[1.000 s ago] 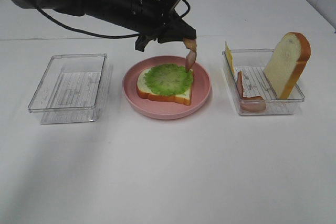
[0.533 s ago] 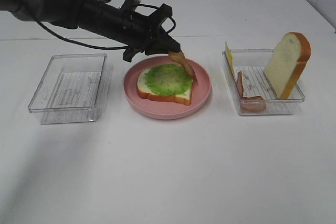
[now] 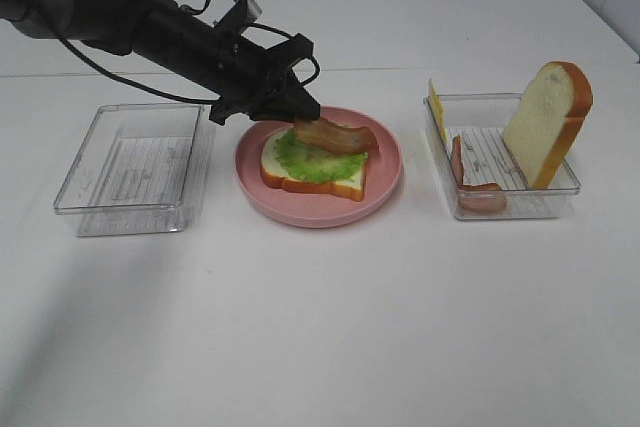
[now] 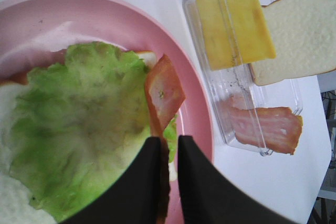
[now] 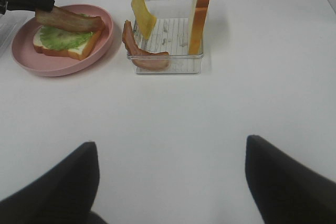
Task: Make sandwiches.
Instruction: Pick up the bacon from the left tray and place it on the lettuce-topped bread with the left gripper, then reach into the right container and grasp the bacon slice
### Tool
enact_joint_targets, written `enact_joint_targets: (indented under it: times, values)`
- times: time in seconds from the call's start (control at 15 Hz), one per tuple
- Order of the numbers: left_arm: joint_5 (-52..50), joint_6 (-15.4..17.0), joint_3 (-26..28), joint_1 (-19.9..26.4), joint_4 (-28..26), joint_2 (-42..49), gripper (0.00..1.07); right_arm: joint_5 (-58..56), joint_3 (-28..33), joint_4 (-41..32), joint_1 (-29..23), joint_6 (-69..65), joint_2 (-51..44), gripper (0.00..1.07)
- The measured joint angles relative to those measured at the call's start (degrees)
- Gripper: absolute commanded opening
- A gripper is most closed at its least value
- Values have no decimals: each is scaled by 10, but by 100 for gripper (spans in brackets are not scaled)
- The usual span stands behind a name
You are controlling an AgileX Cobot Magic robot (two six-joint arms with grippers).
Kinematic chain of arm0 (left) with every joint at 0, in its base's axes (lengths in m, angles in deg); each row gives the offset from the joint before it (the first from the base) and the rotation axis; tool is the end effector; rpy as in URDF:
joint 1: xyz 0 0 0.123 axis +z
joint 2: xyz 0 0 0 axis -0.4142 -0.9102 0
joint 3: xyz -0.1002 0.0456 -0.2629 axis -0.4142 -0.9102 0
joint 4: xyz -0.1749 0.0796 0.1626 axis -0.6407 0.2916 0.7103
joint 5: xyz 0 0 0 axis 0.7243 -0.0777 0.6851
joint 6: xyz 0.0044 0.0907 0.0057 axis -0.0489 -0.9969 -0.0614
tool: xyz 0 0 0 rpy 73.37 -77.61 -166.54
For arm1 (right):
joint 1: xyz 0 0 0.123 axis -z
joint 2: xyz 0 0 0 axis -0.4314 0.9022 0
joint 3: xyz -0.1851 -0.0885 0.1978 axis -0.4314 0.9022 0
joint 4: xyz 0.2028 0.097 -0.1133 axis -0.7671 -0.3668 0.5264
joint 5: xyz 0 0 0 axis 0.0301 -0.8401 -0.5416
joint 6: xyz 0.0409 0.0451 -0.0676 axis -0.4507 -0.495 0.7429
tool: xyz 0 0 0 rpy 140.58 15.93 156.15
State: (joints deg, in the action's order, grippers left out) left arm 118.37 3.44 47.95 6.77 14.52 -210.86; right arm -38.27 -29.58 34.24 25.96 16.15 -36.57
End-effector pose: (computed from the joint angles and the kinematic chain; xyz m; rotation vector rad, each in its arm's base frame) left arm 0.4606 -0.2078 0.1365 0.1403 2.5775 -1.1613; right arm -0.0074 0.0076 0.2780 -0.0762 2.0412 0.0593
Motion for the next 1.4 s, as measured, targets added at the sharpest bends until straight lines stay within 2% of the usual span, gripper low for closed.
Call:
enact_joint_targets:
  times: [0.07, 0.2, 0.47, 0.53, 0.8, 0.93, 1.0, 1.2, 1.4]
  values:
    - [-1, 3, 0, 2, 9, 0, 40, 0, 0, 0, 0, 0, 0, 73]
    - [-1, 5, 0, 3, 17, 0, 53, 0, 0, 0, 0, 0, 0, 73]
    - [4, 10, 12, 3, 46, 0, 64, 0, 0, 0, 0, 0, 0, 73]
    - [13, 24, 22, 3, 69, 0, 67, 0, 0, 0, 0, 0, 0, 73]
    - [96, 162, 101, 3, 238, 0, 70, 0, 0, 0, 0, 0, 0, 73]
    - [170, 221, 168, 3, 352, 0, 70, 0, 0, 0, 0, 0, 0, 73]
    - [221, 256, 221, 3, 417, 0, 70, 0, 0, 0, 0, 0, 0, 73]
    - [231, 311, 257, 5, 507, 40, 70, 0, 0, 0, 0, 0, 0, 73]
    - [234, 316, 258, 5, 529, 97, 70, 0, 0, 0, 0, 0, 0, 73]
